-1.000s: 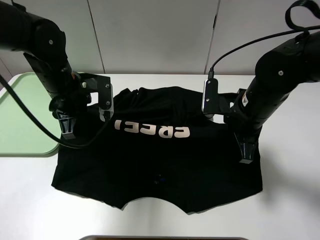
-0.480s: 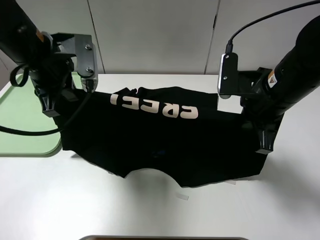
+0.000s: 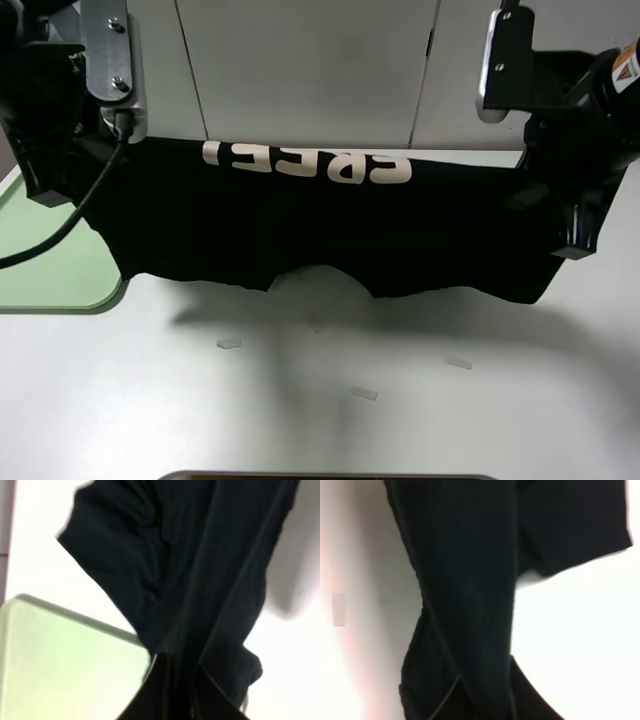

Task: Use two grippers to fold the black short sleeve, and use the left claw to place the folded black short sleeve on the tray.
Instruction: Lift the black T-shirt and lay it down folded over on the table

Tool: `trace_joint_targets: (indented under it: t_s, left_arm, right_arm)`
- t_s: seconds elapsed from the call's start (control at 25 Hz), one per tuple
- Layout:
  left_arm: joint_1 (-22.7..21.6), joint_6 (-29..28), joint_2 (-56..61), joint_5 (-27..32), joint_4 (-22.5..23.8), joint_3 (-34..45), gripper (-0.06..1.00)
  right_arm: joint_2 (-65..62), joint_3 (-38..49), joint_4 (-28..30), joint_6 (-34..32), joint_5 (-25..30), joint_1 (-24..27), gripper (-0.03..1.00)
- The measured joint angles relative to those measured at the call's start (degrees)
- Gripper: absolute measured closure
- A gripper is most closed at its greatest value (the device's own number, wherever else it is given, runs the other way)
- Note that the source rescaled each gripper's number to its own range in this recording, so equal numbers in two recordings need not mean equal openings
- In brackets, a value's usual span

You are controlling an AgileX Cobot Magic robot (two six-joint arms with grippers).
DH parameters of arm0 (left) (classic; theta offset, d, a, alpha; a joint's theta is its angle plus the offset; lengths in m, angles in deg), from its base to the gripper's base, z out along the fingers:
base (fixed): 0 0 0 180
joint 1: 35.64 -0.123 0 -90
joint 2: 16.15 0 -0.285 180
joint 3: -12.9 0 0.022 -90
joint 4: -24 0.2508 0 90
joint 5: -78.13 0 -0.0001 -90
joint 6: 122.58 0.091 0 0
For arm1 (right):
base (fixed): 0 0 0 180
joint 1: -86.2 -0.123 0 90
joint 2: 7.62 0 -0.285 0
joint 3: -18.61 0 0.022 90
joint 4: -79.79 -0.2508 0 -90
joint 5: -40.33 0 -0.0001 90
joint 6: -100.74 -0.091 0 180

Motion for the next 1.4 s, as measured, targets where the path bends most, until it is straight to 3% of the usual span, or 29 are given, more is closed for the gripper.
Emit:
trace_joint_targets:
  t_s: [0.24,0.64,0.96,1.4]
  left_arm:
    - [0.0,0.03,3.52,1.37,0.99,-2.86,0.94]
    - [0.06,0.07,3.81,8.26,1.4,-14.19,0.94]
    - [0.06,0.07,3.87,11.59,1.45,-21.41,0.94]
    - [0.52,0.07,3.94,16.34,0.03,-28.9,0.94]
  right_arm:
    - [-0.09,-6.87,-0.2,-0.78,5.12,0.0,0.96]
    - [-0.14,-16.47,-1.06,-0.83,14.35,0.0,0.96]
    - [-2.83,-22.45,-0.87,-1.99,15.75,0.0,0.96]
    - [-11.57,-22.61,-1.36,-2.31,15.8,-0.16,0.96]
